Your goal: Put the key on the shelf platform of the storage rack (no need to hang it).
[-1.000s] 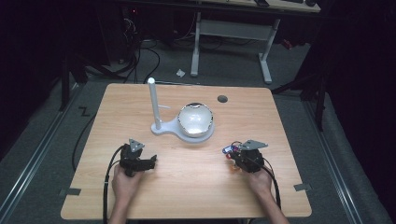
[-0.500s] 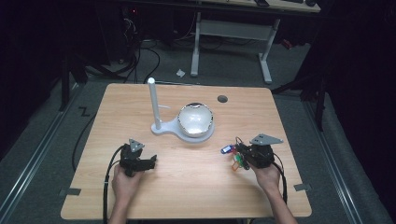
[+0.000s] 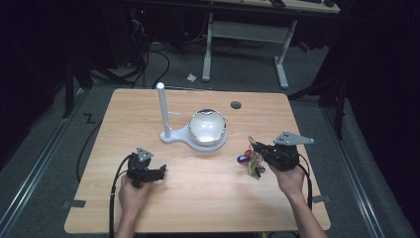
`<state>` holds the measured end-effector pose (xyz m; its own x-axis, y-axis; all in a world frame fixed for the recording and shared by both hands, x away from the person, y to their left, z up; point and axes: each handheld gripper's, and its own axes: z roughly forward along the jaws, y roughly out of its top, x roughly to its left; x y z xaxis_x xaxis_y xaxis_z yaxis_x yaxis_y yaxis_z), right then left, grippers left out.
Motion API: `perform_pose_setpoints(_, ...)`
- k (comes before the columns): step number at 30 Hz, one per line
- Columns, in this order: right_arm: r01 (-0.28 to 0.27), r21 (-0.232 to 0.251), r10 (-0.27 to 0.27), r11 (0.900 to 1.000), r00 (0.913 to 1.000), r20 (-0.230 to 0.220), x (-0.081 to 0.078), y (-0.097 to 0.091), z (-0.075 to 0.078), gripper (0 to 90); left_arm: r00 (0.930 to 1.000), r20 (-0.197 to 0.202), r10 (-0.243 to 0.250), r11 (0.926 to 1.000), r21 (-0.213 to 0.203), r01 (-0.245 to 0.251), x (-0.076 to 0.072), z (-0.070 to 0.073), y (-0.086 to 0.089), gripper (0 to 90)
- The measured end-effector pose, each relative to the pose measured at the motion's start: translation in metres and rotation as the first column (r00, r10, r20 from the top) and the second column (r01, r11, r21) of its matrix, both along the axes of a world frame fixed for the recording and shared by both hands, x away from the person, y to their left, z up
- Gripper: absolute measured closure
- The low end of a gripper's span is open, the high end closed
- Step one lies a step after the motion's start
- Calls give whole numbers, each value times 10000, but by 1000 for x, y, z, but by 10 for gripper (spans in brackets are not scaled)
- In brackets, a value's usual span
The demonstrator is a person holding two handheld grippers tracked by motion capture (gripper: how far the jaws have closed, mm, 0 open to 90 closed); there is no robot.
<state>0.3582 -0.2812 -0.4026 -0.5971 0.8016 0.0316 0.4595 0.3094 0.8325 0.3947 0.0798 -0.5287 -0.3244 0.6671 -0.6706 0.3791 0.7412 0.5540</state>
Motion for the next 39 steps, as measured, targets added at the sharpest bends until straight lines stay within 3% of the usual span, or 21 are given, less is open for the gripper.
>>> perform_pose_setpoints(11,-314,-361,339,9989,9969,716,8,12,34,873,10000,-2,19,10000,2,-19,0,0,0,170)
perform_pose_setpoints(19,-821,-637,892,9946,9891,1173,16,31,60,875,10000,-1,-8,10000,-7,8,0,0,0,169)
perform_pose_setpoints(25,-1167,-714,1250,9906,9843,1249,26,45,76,875,10000,-1,-3,10000,-2,3,0,0,0,170)
perform_pose_setpoints(32,-1470,-462,1517,9880,9809,1219,41,59,90,875,10000,3,-21,10000,4,21,0,0,0,170)
perform_pose_setpoints(39,-1557,-639,1626,9857,9789,1239,57,76,99,875,10000,-37,-1,10000,-49,1,0,0,0,170)
